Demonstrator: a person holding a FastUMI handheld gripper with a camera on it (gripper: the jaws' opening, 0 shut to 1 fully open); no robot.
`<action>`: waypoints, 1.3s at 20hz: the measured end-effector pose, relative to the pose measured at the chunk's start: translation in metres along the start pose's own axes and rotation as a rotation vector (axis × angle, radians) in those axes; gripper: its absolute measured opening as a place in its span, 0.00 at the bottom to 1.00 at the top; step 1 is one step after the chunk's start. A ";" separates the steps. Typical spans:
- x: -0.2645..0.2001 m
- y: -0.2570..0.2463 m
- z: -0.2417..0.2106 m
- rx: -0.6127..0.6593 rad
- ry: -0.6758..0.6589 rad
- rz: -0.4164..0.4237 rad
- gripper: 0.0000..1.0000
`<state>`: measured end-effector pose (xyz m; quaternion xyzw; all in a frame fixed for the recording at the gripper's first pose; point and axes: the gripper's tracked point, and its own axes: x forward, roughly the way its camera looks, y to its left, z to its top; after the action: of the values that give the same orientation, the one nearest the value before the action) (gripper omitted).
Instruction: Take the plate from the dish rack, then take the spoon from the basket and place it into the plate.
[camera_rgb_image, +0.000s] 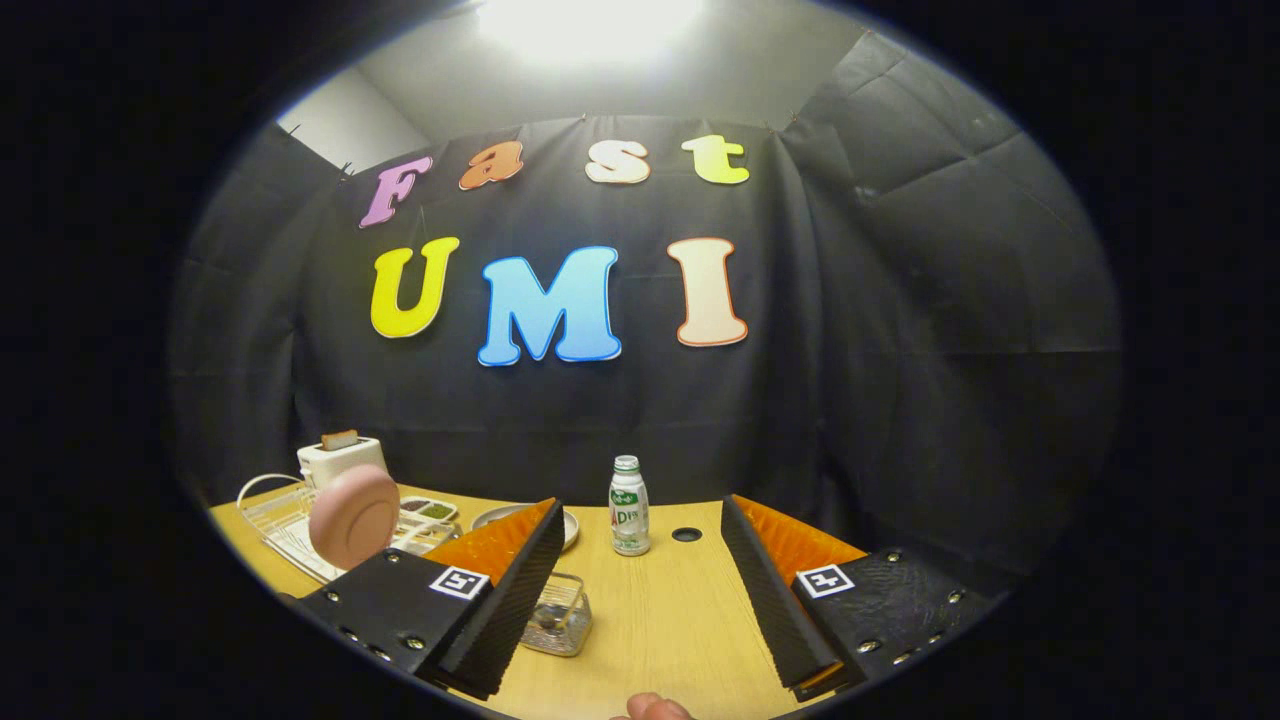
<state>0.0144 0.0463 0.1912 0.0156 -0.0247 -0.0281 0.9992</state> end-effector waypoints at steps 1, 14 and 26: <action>-0.004 0.008 0.013 -0.005 -0.006 -0.007 0.96; 0.003 0.162 0.059 -0.042 0.076 0.080 0.96; 0.042 0.262 0.016 -0.037 0.276 0.099 0.96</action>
<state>0.0696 0.3054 0.2175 -0.0006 0.1125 0.0234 0.9934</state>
